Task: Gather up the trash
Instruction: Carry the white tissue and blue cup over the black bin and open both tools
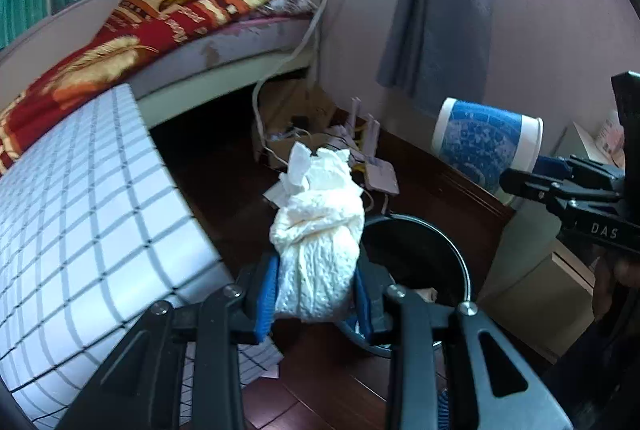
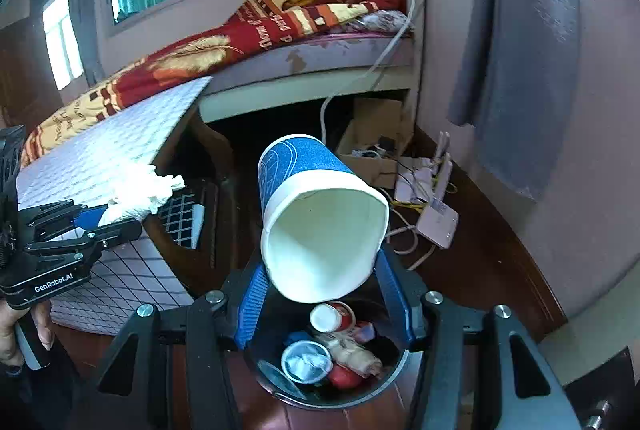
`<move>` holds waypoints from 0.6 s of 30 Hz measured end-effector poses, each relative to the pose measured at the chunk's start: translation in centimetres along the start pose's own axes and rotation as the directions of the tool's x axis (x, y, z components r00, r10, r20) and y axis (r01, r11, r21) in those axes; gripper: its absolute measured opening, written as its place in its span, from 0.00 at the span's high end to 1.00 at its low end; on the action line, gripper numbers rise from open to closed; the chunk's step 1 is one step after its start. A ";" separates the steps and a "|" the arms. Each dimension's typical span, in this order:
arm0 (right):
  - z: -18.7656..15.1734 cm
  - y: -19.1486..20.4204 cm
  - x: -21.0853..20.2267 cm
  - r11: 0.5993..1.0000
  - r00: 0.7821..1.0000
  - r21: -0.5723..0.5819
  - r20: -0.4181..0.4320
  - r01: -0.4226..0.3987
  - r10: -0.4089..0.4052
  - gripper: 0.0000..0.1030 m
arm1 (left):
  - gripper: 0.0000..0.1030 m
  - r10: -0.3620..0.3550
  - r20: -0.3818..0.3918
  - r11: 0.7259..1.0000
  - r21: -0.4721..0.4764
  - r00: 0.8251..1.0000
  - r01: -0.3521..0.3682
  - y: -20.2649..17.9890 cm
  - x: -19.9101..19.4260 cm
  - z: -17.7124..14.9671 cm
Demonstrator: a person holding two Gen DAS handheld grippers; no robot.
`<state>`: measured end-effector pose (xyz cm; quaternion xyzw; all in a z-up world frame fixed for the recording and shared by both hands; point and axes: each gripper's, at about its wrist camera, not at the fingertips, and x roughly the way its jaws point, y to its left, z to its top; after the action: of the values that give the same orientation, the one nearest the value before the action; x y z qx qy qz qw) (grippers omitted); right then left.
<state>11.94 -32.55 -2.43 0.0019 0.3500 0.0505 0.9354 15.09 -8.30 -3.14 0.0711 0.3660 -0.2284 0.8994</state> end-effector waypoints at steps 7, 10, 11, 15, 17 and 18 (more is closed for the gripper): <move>-2.2 -1.8 1.0 0.999 0.998 -0.007 -0.054 0.041 -0.041 0.46 | 0.66 -0.045 -0.052 0.999 0.025 0.998 0.046 -2.4 2.7 -0.6; -3.3 -2.5 1.9 0.999 0.995 -0.014 -0.091 0.050 -0.051 0.46 | 0.66 -0.069 -0.081 0.997 0.023 0.994 0.071 -3.0 3.8 -1.1; -3.6 -2.7 2.2 0.999 0.993 -0.016 -0.102 0.052 -0.053 0.46 | 0.66 -0.077 -0.094 0.997 0.024 0.993 0.079 -3.2 4.3 -1.4; -5.3 -3.0 3.6 0.997 0.986 -0.051 -0.155 0.056 -0.063 0.45 | 0.66 -0.132 -0.152 0.991 0.011 0.980 0.136 -3.9 6.4 -2.2; -6.1 -3.1 4.5 0.996 0.981 -0.067 -0.181 0.053 -0.064 0.45 | 0.66 -0.147 -0.175 0.988 0.013 0.974 0.152 -4.3 7.3 -2.4; -6.5 -3.3 5.1 0.996 0.978 -0.070 -0.202 0.047 -0.060 0.45 | 0.66 -0.155 -0.185 0.987 0.012 0.970 0.160 -4.5 7.8 -2.5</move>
<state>11.81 -35.52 -10.84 -0.0429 0.4420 0.0365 0.8952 16.29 -14.36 -10.18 0.0746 0.4487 -0.2966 0.8397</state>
